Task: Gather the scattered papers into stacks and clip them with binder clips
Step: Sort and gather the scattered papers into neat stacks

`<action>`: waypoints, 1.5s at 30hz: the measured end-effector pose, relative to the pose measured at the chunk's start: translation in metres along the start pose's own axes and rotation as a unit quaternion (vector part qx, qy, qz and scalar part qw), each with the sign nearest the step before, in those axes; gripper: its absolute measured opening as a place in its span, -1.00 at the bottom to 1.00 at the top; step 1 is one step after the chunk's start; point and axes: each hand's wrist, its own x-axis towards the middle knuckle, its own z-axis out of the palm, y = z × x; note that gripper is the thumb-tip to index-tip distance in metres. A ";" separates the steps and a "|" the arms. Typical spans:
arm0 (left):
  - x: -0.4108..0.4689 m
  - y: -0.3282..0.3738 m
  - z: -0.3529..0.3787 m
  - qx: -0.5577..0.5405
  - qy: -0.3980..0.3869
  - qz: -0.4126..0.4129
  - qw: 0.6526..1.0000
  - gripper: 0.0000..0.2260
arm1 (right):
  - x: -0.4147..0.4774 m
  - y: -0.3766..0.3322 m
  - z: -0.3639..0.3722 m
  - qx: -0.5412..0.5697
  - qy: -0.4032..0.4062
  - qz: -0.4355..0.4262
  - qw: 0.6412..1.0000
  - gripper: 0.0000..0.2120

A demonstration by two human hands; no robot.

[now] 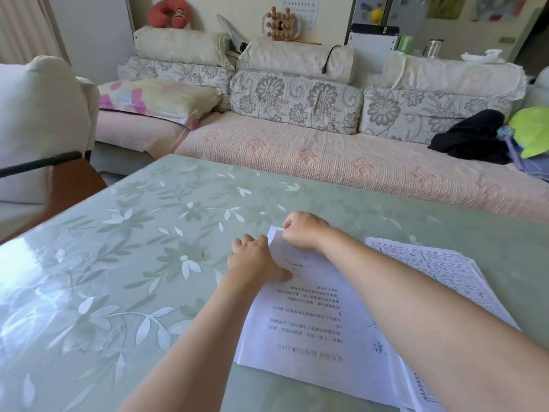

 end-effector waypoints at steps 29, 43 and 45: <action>-0.001 0.007 0.004 -0.061 0.007 -0.008 0.998 -0.32 | -0.011 0.054 -0.034 0.063 -0.129 0.006 0.990 -0.83; -0.011 0.022 -0.010 -0.258 -0.009 -0.048 0.965 -0.86 | -0.031 0.110 -0.040 0.040 -0.036 -0.041 0.998 -0.55; -0.015 0.031 -0.005 -0.289 -0.023 -0.056 0.955 -0.86 | -0.031 0.119 -0.039 0.011 -0.033 -0.020 0.999 -0.49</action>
